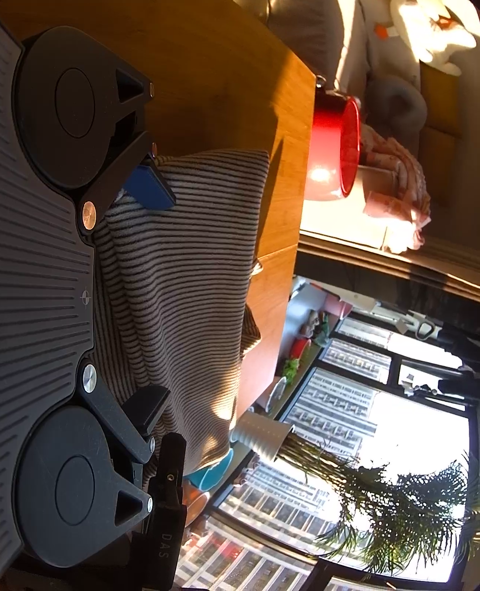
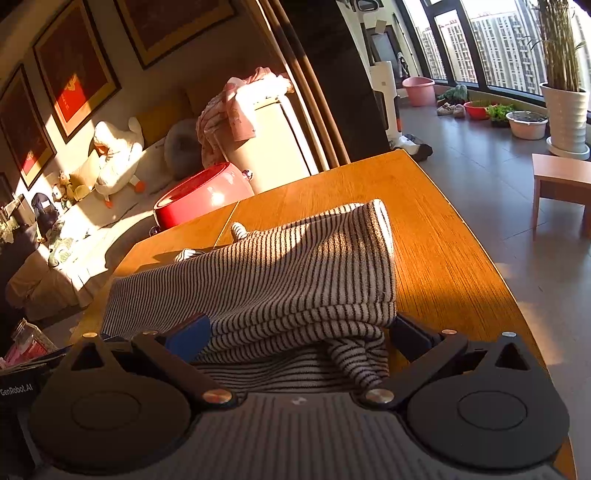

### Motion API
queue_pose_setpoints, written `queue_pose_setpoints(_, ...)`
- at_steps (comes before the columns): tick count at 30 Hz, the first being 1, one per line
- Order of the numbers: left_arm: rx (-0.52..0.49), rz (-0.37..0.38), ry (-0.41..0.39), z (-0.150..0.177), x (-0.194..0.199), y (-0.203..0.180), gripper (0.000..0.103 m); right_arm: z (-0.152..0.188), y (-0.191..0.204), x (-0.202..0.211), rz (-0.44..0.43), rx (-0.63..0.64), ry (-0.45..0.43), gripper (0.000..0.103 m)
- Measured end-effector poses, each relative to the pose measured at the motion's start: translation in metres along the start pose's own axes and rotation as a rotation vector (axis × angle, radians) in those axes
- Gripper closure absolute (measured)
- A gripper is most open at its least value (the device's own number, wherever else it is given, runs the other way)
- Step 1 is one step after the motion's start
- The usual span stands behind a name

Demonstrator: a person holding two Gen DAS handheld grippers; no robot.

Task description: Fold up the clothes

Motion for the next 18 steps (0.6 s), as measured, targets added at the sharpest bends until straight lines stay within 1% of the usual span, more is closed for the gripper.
queue_pose_setpoints(4, -0.001, -0.005, 0.012, -0.002, -0.005, 0.002, 0.0, 0.001, 0.01, -0.007, -0.007, 0.064, 0.042, 0.0)
queue_pose_setpoints(7, 0.003, -0.003, 0.012, -0.006, -0.011, 0.007, 0.0, -0.003, 0.016, -0.017, -0.006, 0.092, 0.052, 0.0)
queue_pose_setpoints(12, 0.053, -0.003, -0.008, -0.015, -0.015, 0.021, 0.0, -0.015, 0.019, -0.037, -0.036, 0.102, 0.057, 0.0)
queue_pose_setpoints(15, 0.058, -0.003, -0.016, -0.015, -0.013, 0.022, 0.0, -0.016, 0.019, -0.038, -0.04, 0.103, 0.056, 0.0)
queue_pose_setpoints(18, 0.052, -0.006, -0.02, -0.014, -0.011, 0.02, 0.0, -0.015, 0.017, -0.034, -0.053, 0.077, 0.044, 0.0)
Point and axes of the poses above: each gripper's, at about its wrist camera, not at the fingertips, and x roughly against the way its jaws point, y to its left, z to its underside, the point moved 10 cm from there along -x, roughly the way its jaws point
